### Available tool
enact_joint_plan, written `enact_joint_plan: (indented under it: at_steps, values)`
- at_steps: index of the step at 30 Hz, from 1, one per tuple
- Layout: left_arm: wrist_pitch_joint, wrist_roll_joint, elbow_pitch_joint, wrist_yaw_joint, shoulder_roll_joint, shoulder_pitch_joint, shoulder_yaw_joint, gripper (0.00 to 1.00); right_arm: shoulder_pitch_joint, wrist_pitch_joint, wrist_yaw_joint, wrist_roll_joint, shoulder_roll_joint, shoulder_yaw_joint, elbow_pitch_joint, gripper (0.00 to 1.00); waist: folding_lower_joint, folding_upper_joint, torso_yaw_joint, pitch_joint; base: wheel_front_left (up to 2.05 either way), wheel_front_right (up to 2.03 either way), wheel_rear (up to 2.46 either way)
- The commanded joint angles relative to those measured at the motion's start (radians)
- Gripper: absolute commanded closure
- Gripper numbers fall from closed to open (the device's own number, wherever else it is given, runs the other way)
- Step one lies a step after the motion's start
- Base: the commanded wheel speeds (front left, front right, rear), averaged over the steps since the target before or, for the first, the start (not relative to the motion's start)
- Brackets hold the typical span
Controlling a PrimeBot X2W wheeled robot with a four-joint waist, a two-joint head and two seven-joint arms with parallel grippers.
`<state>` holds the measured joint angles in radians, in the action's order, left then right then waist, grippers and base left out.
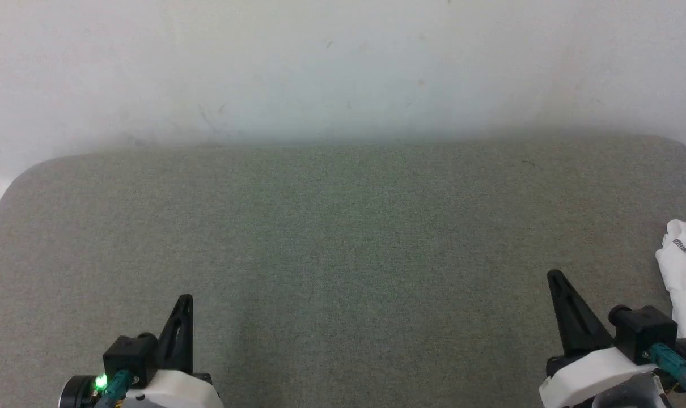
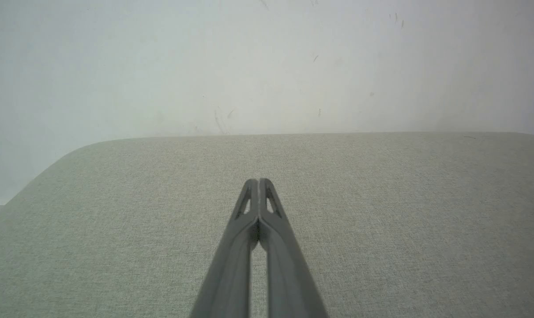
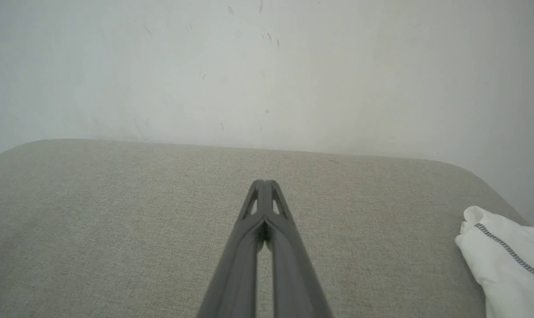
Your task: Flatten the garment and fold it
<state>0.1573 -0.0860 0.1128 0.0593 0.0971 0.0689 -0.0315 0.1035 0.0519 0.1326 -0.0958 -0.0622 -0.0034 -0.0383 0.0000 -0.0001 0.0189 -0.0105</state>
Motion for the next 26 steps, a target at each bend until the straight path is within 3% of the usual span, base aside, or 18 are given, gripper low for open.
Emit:
enact_joint_plan:
  at_steps: [1,26]
  values:
    - [-0.004,0.013,-0.008,-0.012,-0.005,-0.018,0.002,1.00,-0.018,-0.005,-0.001,0.010,0.004,0.000,0.004,1.00,0.0000,0.0000,0.000,0.000,0.00,0.00,0.00]
    - [-0.056,0.037,-0.043,-0.028,-0.019,-0.035,0.012,1.00,-0.047,-0.021,-0.001,0.039,0.007,0.001,0.015,1.00,0.0000,0.0000,-0.006,0.004,0.00,0.00,0.00]
